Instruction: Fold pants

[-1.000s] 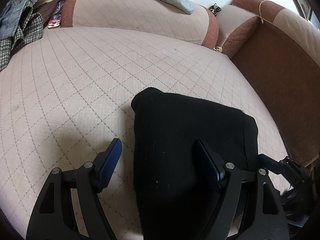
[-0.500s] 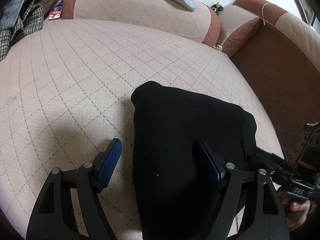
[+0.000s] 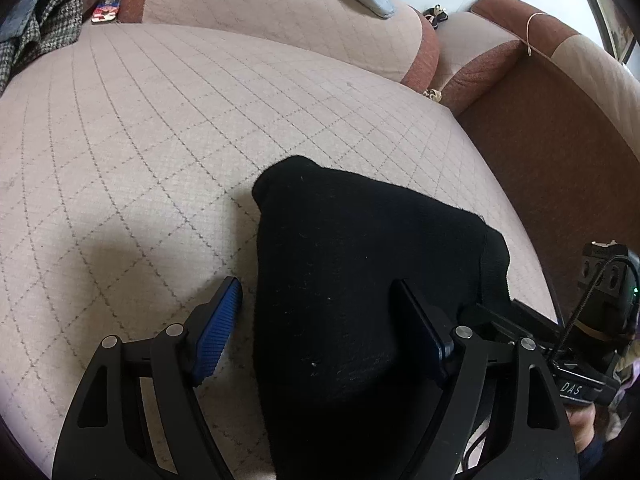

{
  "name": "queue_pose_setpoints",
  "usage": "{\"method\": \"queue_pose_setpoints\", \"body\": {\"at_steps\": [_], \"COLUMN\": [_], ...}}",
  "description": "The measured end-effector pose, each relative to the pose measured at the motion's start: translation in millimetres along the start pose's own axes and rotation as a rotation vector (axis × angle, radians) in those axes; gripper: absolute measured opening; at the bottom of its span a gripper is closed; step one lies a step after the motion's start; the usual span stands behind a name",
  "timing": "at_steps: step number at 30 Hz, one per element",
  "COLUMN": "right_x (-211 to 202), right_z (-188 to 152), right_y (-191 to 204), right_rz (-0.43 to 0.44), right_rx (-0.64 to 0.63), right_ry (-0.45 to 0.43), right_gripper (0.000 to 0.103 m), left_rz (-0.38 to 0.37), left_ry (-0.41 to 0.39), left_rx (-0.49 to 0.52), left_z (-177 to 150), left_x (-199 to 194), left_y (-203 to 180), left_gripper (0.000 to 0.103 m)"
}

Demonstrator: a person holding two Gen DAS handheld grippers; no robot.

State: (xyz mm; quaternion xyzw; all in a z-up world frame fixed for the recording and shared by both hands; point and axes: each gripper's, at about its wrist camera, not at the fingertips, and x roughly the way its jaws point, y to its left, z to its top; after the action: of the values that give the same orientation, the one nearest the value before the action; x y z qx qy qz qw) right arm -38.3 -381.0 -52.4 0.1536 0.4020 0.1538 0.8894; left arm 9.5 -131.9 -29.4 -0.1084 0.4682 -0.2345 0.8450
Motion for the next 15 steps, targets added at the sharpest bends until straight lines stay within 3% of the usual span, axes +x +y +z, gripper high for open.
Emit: {"method": "queue_pose_setpoints", "body": {"at_steps": [2, 3, 6, 10, 15], "right_x": [-2, -5, -15, -30, -34], "right_z": [-1, -2, 0, 7, 26], "right_y": [6, 7, 11, 27, 45], "right_rz": [-0.022, -0.029, -0.033, -0.031, -0.004], "right_rx": [-0.021, -0.032, -0.028, -0.067, -0.082], "right_ry": [-0.017, -0.029, -0.053, -0.095, -0.13], "right_gripper": [0.061, 0.053, 0.043, 0.04, 0.039], "left_rz": [-0.008, -0.019, -0.017, -0.034, -0.035], "left_ry": [0.002, 0.002, -0.014, -0.037, -0.11], "left_rx": [0.007, 0.012, 0.049, 0.052, 0.037], "left_z": [1, 1, 1, 6, 28], "left_x": [1, 0, -8, -20, -51], "left_y": [-1, -3, -11, -11, 1], "left_gripper": [0.08, 0.07, 0.059, 0.047, 0.045]}}
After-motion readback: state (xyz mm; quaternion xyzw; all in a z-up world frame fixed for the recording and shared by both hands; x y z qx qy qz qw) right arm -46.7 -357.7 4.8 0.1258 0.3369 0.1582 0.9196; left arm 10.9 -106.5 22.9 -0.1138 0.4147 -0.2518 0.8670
